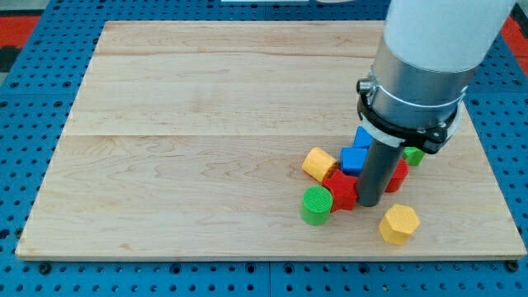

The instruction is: Separate the red star from the green circle

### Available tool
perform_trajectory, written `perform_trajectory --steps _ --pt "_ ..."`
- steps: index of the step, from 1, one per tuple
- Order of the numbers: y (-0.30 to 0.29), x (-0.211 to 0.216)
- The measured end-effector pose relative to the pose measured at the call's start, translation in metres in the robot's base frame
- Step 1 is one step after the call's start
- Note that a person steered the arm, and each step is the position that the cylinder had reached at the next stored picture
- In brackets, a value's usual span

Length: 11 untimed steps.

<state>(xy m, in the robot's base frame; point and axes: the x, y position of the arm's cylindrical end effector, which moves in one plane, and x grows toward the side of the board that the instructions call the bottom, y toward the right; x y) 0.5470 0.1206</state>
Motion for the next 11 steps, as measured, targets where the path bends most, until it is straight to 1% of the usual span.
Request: perform_trajectory --steps 1,2,3,4,5,6,7,8,9,10,11 --pt "-0.027 -0.006" --pt "-0.072 -0.012" --pt "-0.065 -0.009" --pt "-0.061 0.009" --pt "-0.094 -0.004" --pt "-0.114 -0.041" --pt "-0.14 -0.058" --pt "-0.117 -0.044" --pt "-0.15 -0.022" --pt "-0.176 -0.06" --pt "-0.199 -0.121"
